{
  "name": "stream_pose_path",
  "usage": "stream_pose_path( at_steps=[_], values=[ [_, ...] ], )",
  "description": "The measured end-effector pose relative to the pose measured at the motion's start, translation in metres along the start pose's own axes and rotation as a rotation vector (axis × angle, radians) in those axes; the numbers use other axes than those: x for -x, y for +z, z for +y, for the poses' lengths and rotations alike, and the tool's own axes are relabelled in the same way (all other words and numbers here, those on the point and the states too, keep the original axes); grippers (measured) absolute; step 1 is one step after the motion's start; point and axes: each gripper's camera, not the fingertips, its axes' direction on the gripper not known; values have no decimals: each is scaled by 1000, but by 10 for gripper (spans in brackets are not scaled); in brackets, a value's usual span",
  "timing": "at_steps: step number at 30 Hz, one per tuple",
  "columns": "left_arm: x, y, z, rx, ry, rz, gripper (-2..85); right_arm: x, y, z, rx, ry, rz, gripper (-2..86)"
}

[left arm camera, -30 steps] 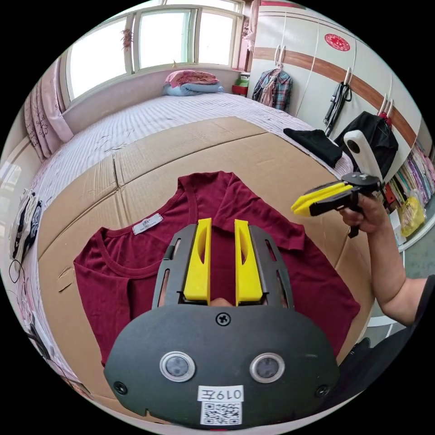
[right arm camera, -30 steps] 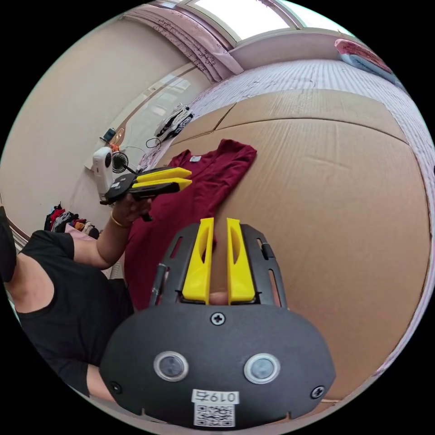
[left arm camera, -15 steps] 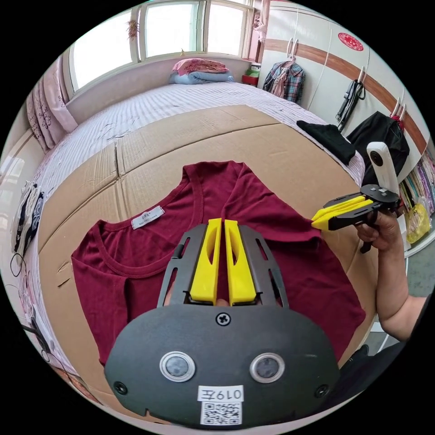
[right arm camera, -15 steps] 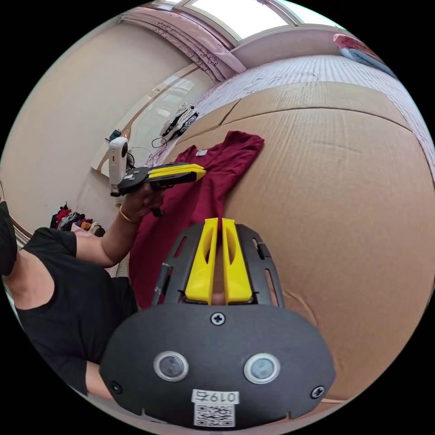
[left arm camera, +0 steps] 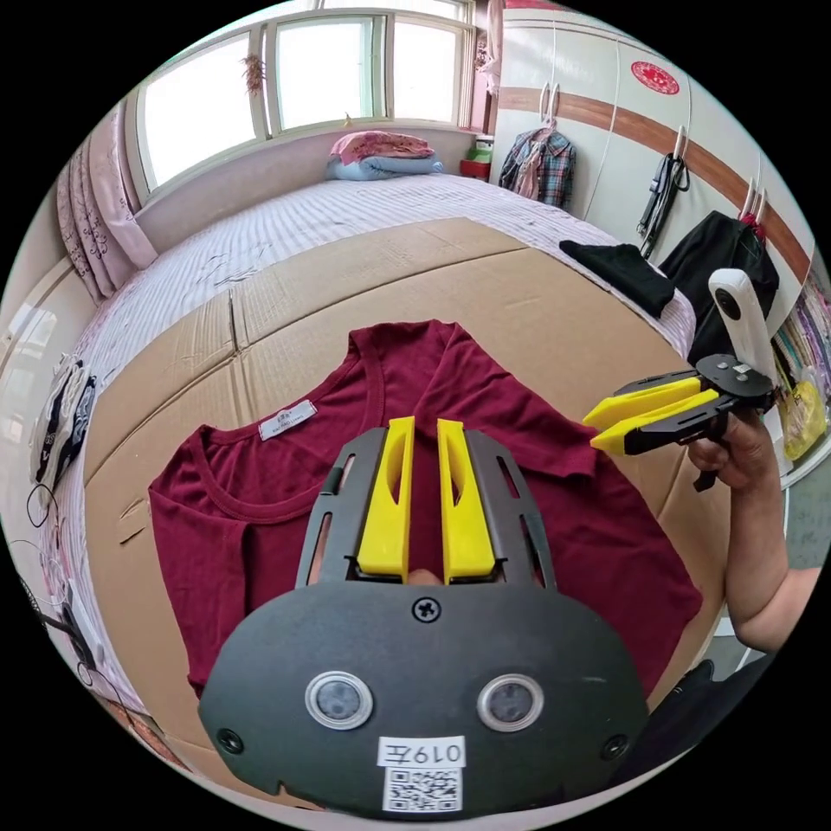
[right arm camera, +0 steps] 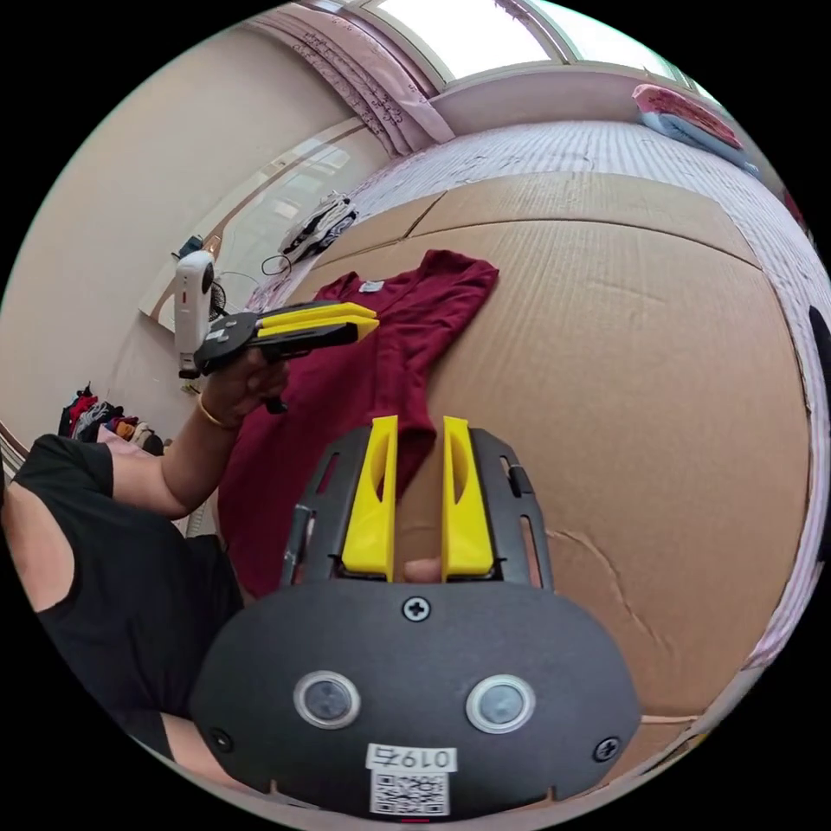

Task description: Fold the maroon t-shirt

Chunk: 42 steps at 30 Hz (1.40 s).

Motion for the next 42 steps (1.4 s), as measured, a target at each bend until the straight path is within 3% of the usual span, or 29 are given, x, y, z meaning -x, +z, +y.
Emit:
stream_pose_path(
  at_steps=[3, 5, 9, 12, 18, 26, 30, 33, 38, 42],
  values=[
    [8, -30, 25, -80, -20, 6, 11, 38, -23, 32, -102, -20, 42, 51],
    [11, -61, 49, -177, -17, 13, 12, 93, -63, 74, -297, -157, 87, 12],
    [0, -109, 125, -271, 73, -69, 13, 182, -80, 143, -487, -342, 276, -2],
    [-2, -121, 179, -206, 74, -138, 14, 233, -51, 186, -454, -383, 368, -6],
    [42, -151, 257, -142, -97, -239, 14, 290, -19, 234, -357, -267, 282, -9],
    [123, -197, 328, -157, -314, -131, 15, 304, -34, 257, -295, -18, 285, -9],
    [153, -199, 363, -48, -399, -210, 17, 305, -28, 279, -234, 53, 356, -7],
    [170, -197, 382, 2, -461, -146, 18, 310, -23, 298, -202, 107, 395, -7],
    [174, -203, 396, -1, -432, -125, 23, 326, -27, 344, -178, 128, 420, -7],
    [166, -207, 375, -21, -231, -285, 34, 327, -29, 362, -149, 152, 444, -7]
  ],
)
